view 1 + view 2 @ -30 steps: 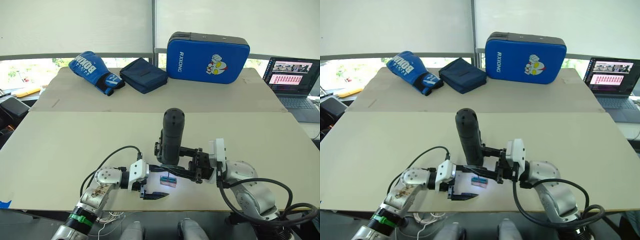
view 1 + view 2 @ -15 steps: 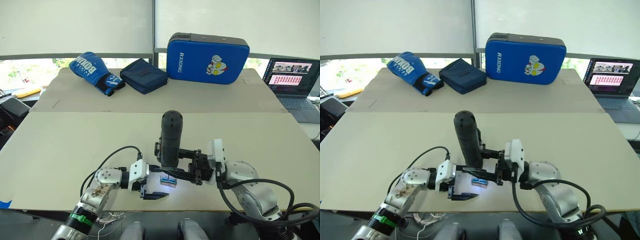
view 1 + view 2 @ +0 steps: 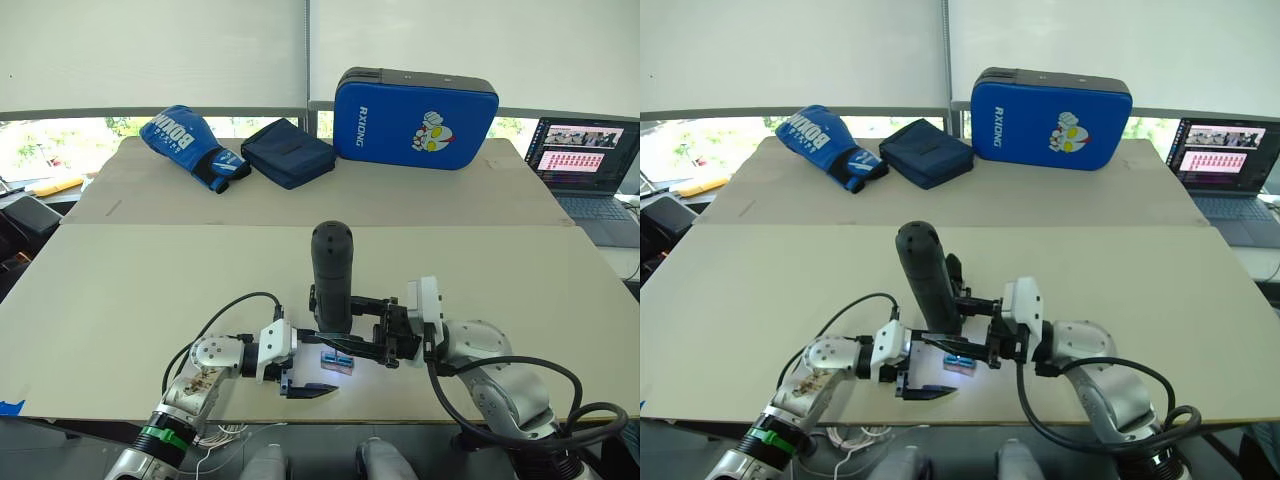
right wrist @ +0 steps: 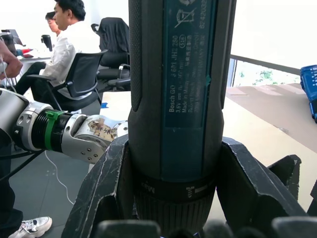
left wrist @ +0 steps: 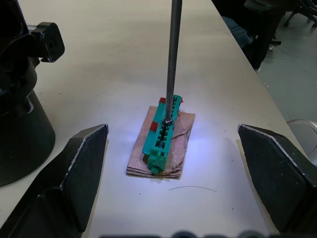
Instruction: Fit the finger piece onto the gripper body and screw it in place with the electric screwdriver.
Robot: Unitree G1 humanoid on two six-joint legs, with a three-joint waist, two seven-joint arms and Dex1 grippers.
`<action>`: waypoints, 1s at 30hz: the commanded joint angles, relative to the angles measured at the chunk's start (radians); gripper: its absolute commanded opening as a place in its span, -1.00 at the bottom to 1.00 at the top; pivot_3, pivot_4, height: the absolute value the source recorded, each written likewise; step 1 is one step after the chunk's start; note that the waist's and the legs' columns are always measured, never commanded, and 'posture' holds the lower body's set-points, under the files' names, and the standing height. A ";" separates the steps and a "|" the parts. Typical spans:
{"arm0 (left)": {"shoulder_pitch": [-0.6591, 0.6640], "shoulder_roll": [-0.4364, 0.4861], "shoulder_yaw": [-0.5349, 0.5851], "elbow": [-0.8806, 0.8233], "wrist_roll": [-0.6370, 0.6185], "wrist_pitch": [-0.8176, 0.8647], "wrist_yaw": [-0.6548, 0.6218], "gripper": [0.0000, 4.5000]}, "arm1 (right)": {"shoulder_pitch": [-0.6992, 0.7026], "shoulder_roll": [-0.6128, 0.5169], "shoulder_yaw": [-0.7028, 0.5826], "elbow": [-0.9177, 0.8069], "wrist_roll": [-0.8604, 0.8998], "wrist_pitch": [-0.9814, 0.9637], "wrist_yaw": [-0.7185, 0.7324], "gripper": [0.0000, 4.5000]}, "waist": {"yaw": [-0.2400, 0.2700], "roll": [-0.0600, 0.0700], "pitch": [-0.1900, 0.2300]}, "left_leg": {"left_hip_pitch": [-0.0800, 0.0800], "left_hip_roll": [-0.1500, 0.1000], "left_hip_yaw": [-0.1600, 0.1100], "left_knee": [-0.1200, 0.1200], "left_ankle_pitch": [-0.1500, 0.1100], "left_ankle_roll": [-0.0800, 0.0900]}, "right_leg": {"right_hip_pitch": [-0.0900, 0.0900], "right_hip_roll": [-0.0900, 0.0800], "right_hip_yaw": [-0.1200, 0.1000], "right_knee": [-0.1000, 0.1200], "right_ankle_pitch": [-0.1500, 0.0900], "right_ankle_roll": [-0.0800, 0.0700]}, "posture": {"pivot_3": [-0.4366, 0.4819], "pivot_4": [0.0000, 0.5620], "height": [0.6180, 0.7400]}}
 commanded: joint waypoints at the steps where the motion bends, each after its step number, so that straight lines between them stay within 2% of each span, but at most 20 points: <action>1: 0.015 -0.004 -0.002 0.013 -0.010 0.013 0.009 0.96 | -0.015 0.011 -0.037 -0.019 0.042 -0.022 0.011 -0.15 | 0.000 0.000 0.000 | 0.000 0.000 0.000 0.000 0.000 0.000 | 0.000 0.000 0.000 0.000 0.000 0.000 | -0.05 -0.47 1.00; 9: 0.029 0.047 0.074 -0.018 -0.101 0.011 -0.034 0.96 | -0.036 -0.006 -0.085 -0.086 0.096 0.004 0.005 -0.15 | -0.010 -0.001 0.001 | -0.002 0.001 0.000 0.000 0.000 0.000 | -0.003 0.001 0.000 0.001 0.000 0.000 | -0.05 -0.47 1.00; 17: 0.071 0.123 0.186 -0.026 -0.234 -0.011 -0.148 0.96 | -0.044 -0.054 -0.159 -0.155 0.176 0.063 -0.028 -0.15 | -0.009 -0.001 0.001 | -0.003 0.001 0.000 -0.001 0.000 0.000 | -0.005 0.001 0.000 0.001 0.000 -0.001 | -0.05 -0.47 1.00; 23: 0.088 0.200 0.274 -0.059 -0.313 0.071 -0.178 0.96 | -0.041 -0.107 -0.244 -0.203 0.234 0.103 -0.070 -0.15 | -0.008 -0.002 0.002 | -0.003 0.001 0.000 -0.001 0.000 0.000 | -0.005 0.001 0.000 0.001 0.000 -0.001 | -0.05 -0.47 1.00; 30: 0.092 0.243 0.362 -0.008 -0.331 0.098 -0.169 0.96 | -0.016 -0.174 -0.351 -0.242 0.292 0.134 -0.111 -0.15 | -0.008 -0.002 0.003 | -0.003 0.002 0.000 -0.001 0.000 0.000 | -0.005 0.001 0.000 0.001 0.000 -0.001 | -0.05 -0.47 1.00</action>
